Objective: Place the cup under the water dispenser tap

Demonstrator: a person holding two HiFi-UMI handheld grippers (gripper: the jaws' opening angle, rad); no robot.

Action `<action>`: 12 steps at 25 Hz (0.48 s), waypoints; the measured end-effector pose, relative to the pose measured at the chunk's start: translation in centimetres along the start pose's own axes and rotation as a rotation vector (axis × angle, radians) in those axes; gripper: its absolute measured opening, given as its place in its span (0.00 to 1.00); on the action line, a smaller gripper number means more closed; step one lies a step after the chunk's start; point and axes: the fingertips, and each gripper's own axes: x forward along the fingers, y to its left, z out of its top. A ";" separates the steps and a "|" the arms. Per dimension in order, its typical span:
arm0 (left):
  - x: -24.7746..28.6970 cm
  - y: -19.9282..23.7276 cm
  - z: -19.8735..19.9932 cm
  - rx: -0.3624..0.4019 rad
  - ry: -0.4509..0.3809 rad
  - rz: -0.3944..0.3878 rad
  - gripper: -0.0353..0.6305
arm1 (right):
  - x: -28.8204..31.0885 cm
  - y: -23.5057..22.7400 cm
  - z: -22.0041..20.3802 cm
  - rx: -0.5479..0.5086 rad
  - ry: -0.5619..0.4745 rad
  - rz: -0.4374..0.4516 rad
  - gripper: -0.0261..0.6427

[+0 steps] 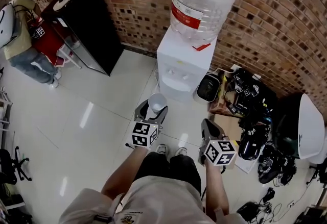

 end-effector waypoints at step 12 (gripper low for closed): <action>12.4 4.0 -8.5 0.107 -0.106 0.019 0.55 | 10.5 -5.3 -3.0 -0.123 -0.055 0.105 0.04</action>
